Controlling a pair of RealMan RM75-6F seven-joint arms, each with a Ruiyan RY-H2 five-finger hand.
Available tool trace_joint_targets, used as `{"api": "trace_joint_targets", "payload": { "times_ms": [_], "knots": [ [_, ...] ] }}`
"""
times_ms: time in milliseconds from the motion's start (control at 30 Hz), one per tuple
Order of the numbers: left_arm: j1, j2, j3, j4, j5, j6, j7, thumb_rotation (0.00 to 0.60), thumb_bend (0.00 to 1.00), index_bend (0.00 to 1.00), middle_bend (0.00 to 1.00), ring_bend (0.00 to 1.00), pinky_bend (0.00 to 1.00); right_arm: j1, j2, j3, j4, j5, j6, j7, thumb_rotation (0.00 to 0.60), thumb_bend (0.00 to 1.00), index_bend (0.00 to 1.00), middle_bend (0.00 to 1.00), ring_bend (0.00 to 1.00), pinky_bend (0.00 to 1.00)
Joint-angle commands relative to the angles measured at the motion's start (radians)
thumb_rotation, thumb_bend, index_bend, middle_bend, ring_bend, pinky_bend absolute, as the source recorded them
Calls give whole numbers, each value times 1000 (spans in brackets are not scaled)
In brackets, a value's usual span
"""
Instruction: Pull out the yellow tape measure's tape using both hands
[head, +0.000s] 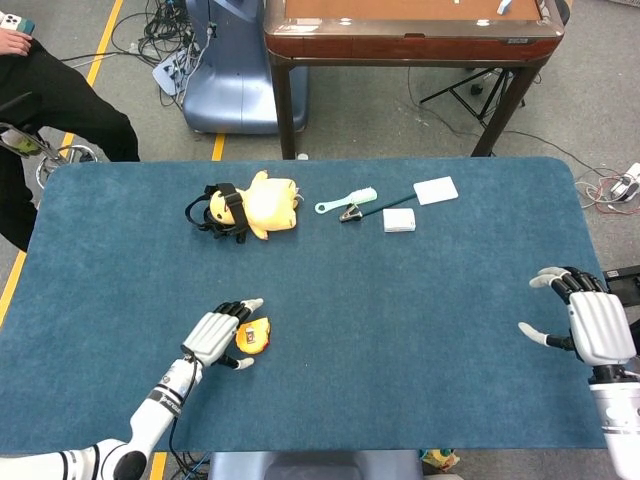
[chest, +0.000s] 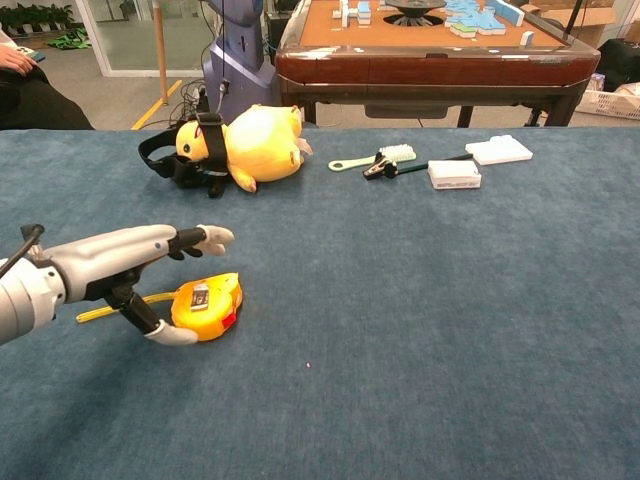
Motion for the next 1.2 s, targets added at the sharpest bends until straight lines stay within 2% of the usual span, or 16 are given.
{"api": "trace_joint_targets", "payload": {
  "times_ms": [33, 533, 867, 1200],
  "knots": [
    [-8, -14, 1, 19, -15, -8, -3, 600, 154, 25, 97, 105, 95, -4, 2, -1, -1, -1, 4, 1, 600, 92, 378, 298, 212, 219],
    [-21, -67, -34, 144, -52, 7, -61, 600, 154, 81, 97, 107, 95, -19, 5, -5, -4, -7, 24, 7, 600, 92, 378, 298, 212, 220],
    [-18, -70, -12, 147, -46, 59, 34, 600, 153, 278, 122, 107, 95, -22, 3, -6, 5, -11, 26, 19, 600, 91, 378, 298, 212, 219],
    [-30, -78, -6, 153, -55, 52, 74, 600, 153, 293, 126, 108, 95, -31, 7, -8, 4, -12, 33, 24, 600, 92, 378, 298, 212, 219]
  ]
}}
